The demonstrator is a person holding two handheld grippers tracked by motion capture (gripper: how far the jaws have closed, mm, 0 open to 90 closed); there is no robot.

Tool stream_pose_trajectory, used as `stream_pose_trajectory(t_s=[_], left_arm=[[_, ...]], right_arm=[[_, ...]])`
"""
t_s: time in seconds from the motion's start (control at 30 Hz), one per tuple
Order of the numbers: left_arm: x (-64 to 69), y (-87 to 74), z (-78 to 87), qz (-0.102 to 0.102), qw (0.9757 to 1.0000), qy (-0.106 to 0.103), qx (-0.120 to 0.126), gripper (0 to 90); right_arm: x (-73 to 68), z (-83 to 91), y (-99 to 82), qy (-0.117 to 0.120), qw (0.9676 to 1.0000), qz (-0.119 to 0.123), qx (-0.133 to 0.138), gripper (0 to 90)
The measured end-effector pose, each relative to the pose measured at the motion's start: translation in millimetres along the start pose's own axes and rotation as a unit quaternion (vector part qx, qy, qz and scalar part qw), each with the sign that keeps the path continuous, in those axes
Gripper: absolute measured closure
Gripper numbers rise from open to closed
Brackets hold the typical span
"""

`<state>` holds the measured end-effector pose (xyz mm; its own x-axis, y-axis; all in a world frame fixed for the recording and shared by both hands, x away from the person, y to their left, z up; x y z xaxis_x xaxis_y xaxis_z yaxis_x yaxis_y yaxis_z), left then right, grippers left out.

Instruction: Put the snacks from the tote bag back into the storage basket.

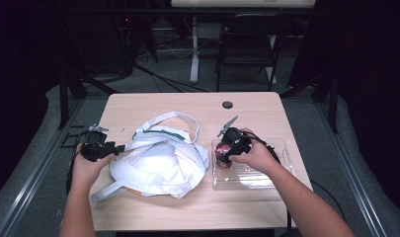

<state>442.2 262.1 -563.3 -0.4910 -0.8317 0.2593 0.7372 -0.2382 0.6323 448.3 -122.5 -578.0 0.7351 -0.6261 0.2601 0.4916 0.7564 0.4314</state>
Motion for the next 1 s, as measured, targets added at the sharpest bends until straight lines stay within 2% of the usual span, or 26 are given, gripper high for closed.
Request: stream_pose_trajectory(t_s=[0.47, 0.77, 1.0], left_arm=[[-0.2, 0.1, 0.6, 0.002, 1.0000, 0.000, 0.002, 52.4], [-0.6, 0.3, -0.8, 0.002, 1.0000, -0.001, 0.001, 52.3], [-1.7, 0.8, 0.1, 0.003, 1.0000, 0.000, 0.004, 52.3]], right_arm=[[-3.8, -7.5, 1.5, 0.001, 0.9999, 0.014, -0.006, 25.2], [-2.3, -9.0, 1.8, 0.007, 0.9999, 0.007, -0.005, 25.1], [-0.9, -10.7, 1.4, 0.018, 0.9998, -0.011, -0.007, 25.0]])
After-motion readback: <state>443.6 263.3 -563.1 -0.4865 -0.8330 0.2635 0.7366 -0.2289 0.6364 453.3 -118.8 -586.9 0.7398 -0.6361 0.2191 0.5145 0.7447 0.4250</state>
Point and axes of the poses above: each handheld gripper's, and its own axes: z roughly backward along the jaws, y roughly out of its top, x roughly to its right, the point moved 9 cm from there along -z, roughly forward along the jaws, and after that the axes turned 12 degrees about -y, right-handed, at the moved point
